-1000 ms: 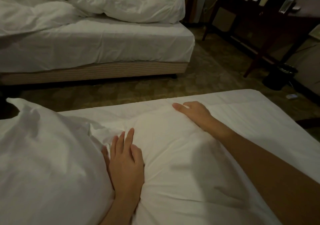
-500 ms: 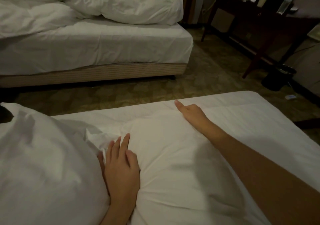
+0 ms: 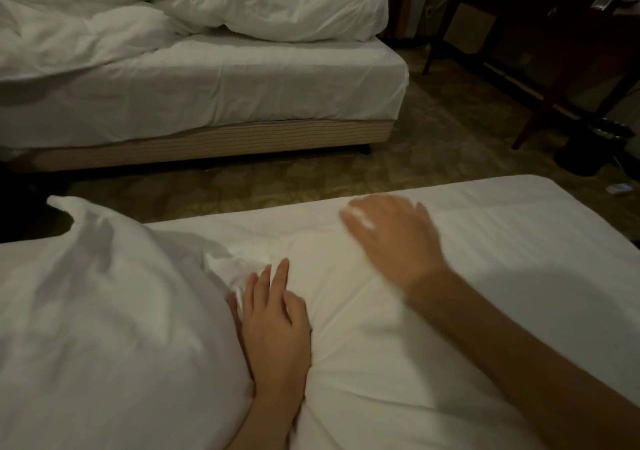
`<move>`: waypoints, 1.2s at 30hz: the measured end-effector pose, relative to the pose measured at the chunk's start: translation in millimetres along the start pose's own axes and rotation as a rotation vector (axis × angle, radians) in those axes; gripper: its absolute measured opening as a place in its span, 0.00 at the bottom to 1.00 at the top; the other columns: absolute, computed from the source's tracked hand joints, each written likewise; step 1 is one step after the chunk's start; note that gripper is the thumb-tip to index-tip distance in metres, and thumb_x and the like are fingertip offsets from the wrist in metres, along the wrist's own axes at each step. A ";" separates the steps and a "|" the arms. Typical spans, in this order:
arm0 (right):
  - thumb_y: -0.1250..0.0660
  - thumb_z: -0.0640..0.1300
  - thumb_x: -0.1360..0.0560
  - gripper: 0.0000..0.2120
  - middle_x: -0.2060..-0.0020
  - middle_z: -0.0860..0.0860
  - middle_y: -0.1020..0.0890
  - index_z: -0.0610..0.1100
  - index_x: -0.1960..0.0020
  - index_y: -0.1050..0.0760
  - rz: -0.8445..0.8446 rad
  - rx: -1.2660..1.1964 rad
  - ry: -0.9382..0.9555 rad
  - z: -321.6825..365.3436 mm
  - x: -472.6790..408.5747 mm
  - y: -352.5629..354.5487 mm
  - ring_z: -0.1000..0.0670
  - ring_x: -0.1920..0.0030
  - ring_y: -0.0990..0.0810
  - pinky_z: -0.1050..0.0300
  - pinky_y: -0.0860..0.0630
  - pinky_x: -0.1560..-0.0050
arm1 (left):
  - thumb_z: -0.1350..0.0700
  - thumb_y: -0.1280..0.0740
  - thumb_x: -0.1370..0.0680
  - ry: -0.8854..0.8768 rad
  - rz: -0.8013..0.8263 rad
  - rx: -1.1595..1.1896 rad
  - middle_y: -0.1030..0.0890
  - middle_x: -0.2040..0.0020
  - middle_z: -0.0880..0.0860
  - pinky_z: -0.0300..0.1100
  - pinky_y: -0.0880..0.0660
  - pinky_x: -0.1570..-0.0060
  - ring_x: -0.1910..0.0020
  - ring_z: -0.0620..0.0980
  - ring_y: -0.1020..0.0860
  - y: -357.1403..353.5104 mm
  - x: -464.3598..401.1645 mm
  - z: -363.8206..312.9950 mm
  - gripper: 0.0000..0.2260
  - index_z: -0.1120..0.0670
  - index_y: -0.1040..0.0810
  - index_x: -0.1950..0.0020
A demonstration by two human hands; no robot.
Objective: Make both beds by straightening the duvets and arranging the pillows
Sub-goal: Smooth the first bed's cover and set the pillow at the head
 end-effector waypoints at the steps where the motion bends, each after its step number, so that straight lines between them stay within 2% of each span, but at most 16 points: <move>1: 0.59 0.66 0.24 0.29 0.24 0.55 0.44 0.60 0.25 0.46 0.099 0.082 0.031 9.0 12.0 -18.3 0.50 0.24 0.49 0.40 0.57 0.26 | 0.47 0.55 0.24 0.001 0.004 -0.005 0.26 0.32 0.53 0.54 0.49 0.26 0.29 0.55 0.33 0.1 0.0 -0.2 0.27 0.48 0.28 0.31; 3: 0.64 0.68 0.26 0.31 0.23 0.56 0.56 0.62 0.24 0.58 0.209 0.191 0.021 4.1 23.5 -53.2 0.50 0.23 0.60 0.39 0.65 0.27 | 0.46 0.57 0.24 0.006 0.020 -0.019 0.27 0.31 0.53 0.54 0.50 0.26 0.29 0.54 0.34 -0.7 0.4 -0.6 0.28 0.47 0.29 0.30; 5: 0.65 0.66 0.25 0.30 0.23 0.55 0.60 0.62 0.25 0.63 0.198 0.243 -0.029 -19.4 16.9 -74.7 0.49 0.24 0.63 0.40 0.66 0.27 | 0.45 0.58 0.25 -0.017 0.035 -0.038 0.29 0.29 0.51 0.51 0.55 0.26 0.27 0.52 0.37 -3.7 -1.2 -4.0 0.29 0.45 0.31 0.29; 8: 0.63 0.64 0.22 0.27 0.23 0.54 0.59 0.61 0.24 0.62 0.174 0.299 -0.033 -33.0 12.1 -94.3 0.49 0.23 0.62 0.41 0.64 0.26 | 0.44 0.58 0.25 -0.061 0.063 -0.072 0.32 0.27 0.50 0.46 0.62 0.29 0.26 0.51 0.39 -12.1 -4.1 -4.0 0.29 0.43 0.33 0.27; 11: 0.61 0.61 0.20 0.25 0.22 0.55 0.56 0.61 0.24 0.60 0.173 0.254 -0.039 -29.1 18.2 -94.8 0.51 0.23 0.60 0.43 0.63 0.27 | 0.46 0.55 0.24 -0.039 0.037 -0.030 0.27 0.31 0.53 0.49 0.57 0.28 0.29 0.54 0.35 -8.6 -6.2 -5.1 0.27 0.46 0.29 0.30; 13: 0.60 0.59 0.18 0.25 0.22 0.54 0.56 0.59 0.23 0.59 0.251 0.195 -0.095 -21.5 28.3 -80.2 0.50 0.23 0.60 0.44 0.63 0.27 | 0.45 0.56 0.25 -0.010 0.059 0.014 0.28 0.30 0.53 0.53 0.53 0.27 0.28 0.54 0.35 1.7 -3.9 -9.3 0.28 0.46 0.29 0.30; 15: 0.59 0.57 0.18 0.25 0.22 0.52 0.59 0.57 0.23 0.61 0.372 0.157 -0.143 -1.9 51.9 -61.9 0.48 0.23 0.60 0.43 0.61 0.26 | 0.44 0.61 0.26 0.010 0.163 0.034 0.32 0.27 0.51 0.53 0.57 0.26 0.26 0.51 0.40 13.7 -1.0 -17.3 0.31 0.44 0.34 0.27; 17: 0.60 0.60 0.19 0.25 0.23 0.54 0.60 0.60 0.24 0.62 0.437 0.122 -0.157 17.8 86.6 -46.8 0.47 0.23 0.60 0.42 0.60 0.26 | 0.44 0.63 0.25 -0.009 0.283 -0.057 0.43 0.22 0.50 0.54 0.63 0.26 0.23 0.50 0.49 33.2 1.3 -26.9 0.30 0.42 0.43 0.24; 18: 0.62 0.63 0.21 0.26 0.23 0.55 0.59 0.62 0.25 0.62 0.396 0.098 -0.155 23.7 103.1 -39.5 0.48 0.23 0.59 0.43 0.59 0.26 | 0.44 0.63 0.24 -0.058 0.322 -0.170 0.50 0.21 0.51 0.56 0.67 0.28 0.22 0.51 0.56 48.0 2.5 -30.8 0.28 0.41 0.47 0.23; 20: 0.69 0.70 0.26 0.29 0.23 0.57 0.54 0.65 0.26 0.61 0.134 0.129 -0.055 35.1 130.0 -21.8 0.49 0.23 0.53 0.41 0.54 0.27 | 0.42 0.62 0.20 -0.201 0.346 -0.462 0.63 0.22 0.53 0.60 0.73 0.33 0.24 0.55 0.66 82.7 7.5 -26.8 0.24 0.40 0.53 0.23; 22: 0.66 0.68 0.24 0.31 0.25 0.52 0.41 0.61 0.24 0.48 -0.059 0.153 0.012 36.5 144.1 -16.1 0.44 0.25 0.41 0.35 0.44 0.30 | 0.39 0.59 0.20 -0.230 0.329 -0.633 0.65 0.22 0.53 0.62 0.73 0.34 0.25 0.56 0.68 115.8 17.3 -4.5 0.24 0.39 0.56 0.23; 24: 0.59 0.64 0.19 0.27 0.27 0.48 0.35 0.56 0.25 0.40 -0.059 0.155 -0.009 34.9 146.2 -24.8 0.42 0.27 0.36 0.34 0.39 0.32 | 0.37 0.59 0.20 -0.162 0.333 -0.659 0.63 0.22 0.51 0.63 0.70 0.31 0.24 0.56 0.66 125.1 22.8 23.9 0.25 0.38 0.59 0.24; 27: 0.60 0.63 0.19 0.26 0.25 0.49 0.39 0.58 0.24 0.45 -0.048 0.189 -0.046 29.5 141.6 -48.2 0.44 0.25 0.41 0.35 0.43 0.30 | 0.38 0.58 0.20 -0.088 0.365 -0.531 0.61 0.22 0.48 0.63 0.67 0.30 0.24 0.55 0.64 96.8 24.7 45.6 0.25 0.37 0.61 0.24; 30: 0.67 0.65 0.22 0.25 0.23 0.55 0.57 0.64 0.27 0.67 0.026 0.225 -0.099 21.5 135.5 -59.4 0.49 0.23 0.58 0.40 0.59 0.27 | 0.39 0.58 0.19 -0.073 0.415 -0.460 0.61 0.22 0.47 0.63 0.65 0.29 0.23 0.54 0.63 73.3 24.0 54.2 0.24 0.37 0.62 0.24; 32: 0.64 0.62 0.21 0.25 0.23 0.56 0.61 0.63 0.27 0.68 0.118 0.181 -0.132 26.1 141.3 -57.3 0.51 0.23 0.62 0.44 0.63 0.27 | 0.40 0.59 0.19 -0.078 0.461 -0.452 0.61 0.22 0.47 0.61 0.65 0.29 0.23 0.53 0.63 74.5 28.2 57.2 0.24 0.38 0.62 0.24; 36: 0.60 0.59 0.19 0.25 0.23 0.54 0.60 0.60 0.24 0.62 0.231 -0.005 -0.173 35.7 179.0 -41.9 0.53 0.24 0.61 0.50 0.63 0.26 | 0.40 0.59 0.18 -0.087 0.591 -0.407 0.61 0.22 0.48 0.59 0.66 0.29 0.23 0.50 0.62 97.9 51.4 47.1 0.23 0.38 0.63 0.25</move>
Point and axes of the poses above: each hand's wrist, its own x-axis away from the middle knuckle, its own y-axis out of the back of the hand, z = x × y, the point moved 8 cm from there along -x, towards the middle knuckle
